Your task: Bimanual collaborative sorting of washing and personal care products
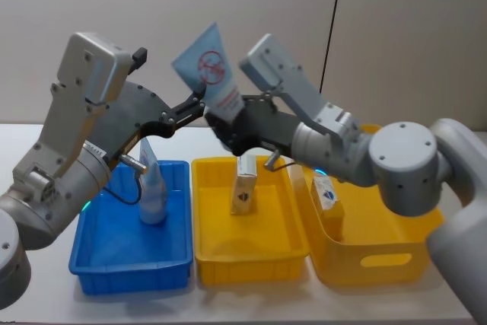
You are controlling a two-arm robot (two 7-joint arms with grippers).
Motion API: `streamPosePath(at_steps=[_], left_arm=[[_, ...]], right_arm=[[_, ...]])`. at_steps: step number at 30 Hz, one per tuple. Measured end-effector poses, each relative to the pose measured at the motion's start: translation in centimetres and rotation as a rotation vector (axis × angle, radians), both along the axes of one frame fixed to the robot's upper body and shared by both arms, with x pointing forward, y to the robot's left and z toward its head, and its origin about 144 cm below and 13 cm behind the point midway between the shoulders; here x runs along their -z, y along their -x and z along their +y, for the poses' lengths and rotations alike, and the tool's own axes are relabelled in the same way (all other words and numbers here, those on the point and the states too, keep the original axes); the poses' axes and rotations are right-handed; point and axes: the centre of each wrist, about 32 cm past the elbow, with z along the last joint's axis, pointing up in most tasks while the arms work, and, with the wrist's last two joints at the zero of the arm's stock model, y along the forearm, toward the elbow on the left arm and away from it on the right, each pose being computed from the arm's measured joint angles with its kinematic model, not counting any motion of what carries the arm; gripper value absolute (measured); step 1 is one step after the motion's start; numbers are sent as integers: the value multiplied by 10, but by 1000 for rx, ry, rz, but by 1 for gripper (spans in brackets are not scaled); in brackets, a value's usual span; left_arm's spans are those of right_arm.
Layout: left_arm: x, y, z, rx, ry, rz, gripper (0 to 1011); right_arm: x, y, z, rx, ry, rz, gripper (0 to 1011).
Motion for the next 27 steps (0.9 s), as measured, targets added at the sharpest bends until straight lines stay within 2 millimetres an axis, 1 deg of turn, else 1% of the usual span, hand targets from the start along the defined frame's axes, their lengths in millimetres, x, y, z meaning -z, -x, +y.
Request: streamPosePath(at_steps=[12, 18, 22, 26, 27], left_arm=[[0, 0, 0, -1, 0, 0, 1001], [0, 0, 0, -1, 0, 0, 1001], [0, 0, 0, -1, 0, 0, 1001], [0, 0, 0, -1, 0, 0, 1001], [0, 0, 0, -1, 0, 0, 1001]], right_arm=[[2, 13, -31, 172, -2, 24, 259], [2, 19, -50, 280, 7, 64, 255], [1, 20, -59, 328, 16, 92, 255], [-1, 21, -72, 391, 32, 141, 250], [-1, 21, -72, 391, 32, 141, 250]])
